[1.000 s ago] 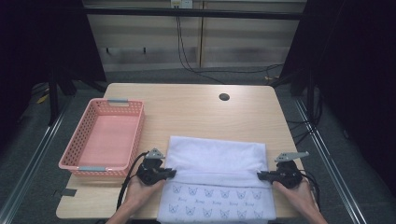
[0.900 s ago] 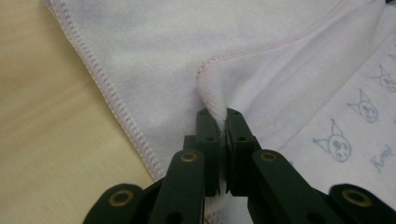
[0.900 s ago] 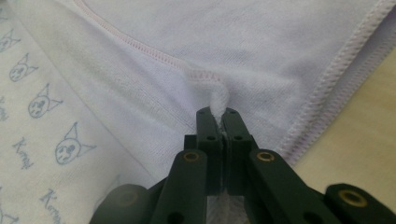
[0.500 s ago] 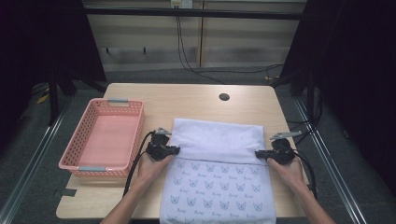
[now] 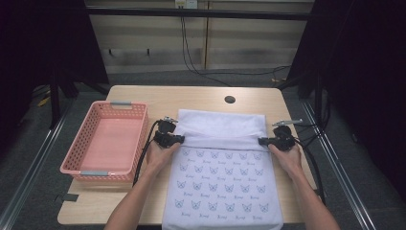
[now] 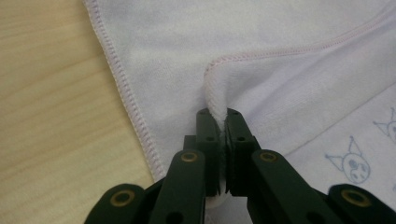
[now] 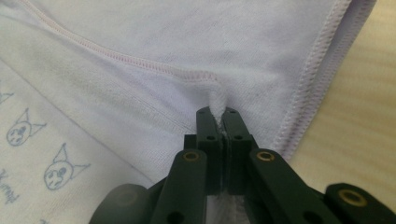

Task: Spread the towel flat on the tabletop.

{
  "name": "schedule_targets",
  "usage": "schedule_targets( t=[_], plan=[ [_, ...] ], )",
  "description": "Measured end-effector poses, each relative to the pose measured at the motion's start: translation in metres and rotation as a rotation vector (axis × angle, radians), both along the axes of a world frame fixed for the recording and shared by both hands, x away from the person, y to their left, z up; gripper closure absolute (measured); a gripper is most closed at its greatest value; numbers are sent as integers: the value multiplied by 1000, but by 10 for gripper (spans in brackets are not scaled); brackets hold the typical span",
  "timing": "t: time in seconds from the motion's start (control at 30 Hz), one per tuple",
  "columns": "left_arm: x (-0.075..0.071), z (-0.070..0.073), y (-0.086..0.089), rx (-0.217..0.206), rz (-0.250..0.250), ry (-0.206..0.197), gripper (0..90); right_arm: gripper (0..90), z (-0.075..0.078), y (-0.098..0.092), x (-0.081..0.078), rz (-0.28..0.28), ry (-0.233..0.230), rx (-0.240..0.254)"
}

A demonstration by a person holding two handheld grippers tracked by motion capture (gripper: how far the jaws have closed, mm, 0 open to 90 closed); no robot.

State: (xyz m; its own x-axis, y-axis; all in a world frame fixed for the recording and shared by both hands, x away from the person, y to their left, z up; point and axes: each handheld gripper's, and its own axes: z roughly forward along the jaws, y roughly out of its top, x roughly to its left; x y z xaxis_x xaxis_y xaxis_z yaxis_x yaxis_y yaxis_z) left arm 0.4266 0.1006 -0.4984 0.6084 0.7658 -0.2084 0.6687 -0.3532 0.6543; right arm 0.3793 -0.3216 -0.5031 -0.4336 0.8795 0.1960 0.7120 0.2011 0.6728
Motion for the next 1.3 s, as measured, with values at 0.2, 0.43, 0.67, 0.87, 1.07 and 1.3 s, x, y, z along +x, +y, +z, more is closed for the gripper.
schedule_targets(
  t=[0.2, 0.43, 0.67, 0.87, 1.07, 1.3],
  plan=[
    [17, 0, 0, 10, 34, -8, 866, 880, -1, 5, 29, -35, -9, -10],
    [35, 0, 3, 17, 75, -3, 866, 879, -2, 15, 53, -67, -19, -23],
    [35, 4, 6, -23, 49, -6, 867, 878, 3, 11, 54, -29, -24, 3],
    [20, 32, 16, -136, -3, -78, 866, 878, 33, -3, 49, -1, -127, 136],
    [-1, 64, 26, -252, -59, -143, 866, 877, 72, -17, 32, 29, -230, 209],
    [-27, 89, 32, -280, -147, -186, 868, 878, 97, -24, 7, 72, -275, 225]
  ],
)
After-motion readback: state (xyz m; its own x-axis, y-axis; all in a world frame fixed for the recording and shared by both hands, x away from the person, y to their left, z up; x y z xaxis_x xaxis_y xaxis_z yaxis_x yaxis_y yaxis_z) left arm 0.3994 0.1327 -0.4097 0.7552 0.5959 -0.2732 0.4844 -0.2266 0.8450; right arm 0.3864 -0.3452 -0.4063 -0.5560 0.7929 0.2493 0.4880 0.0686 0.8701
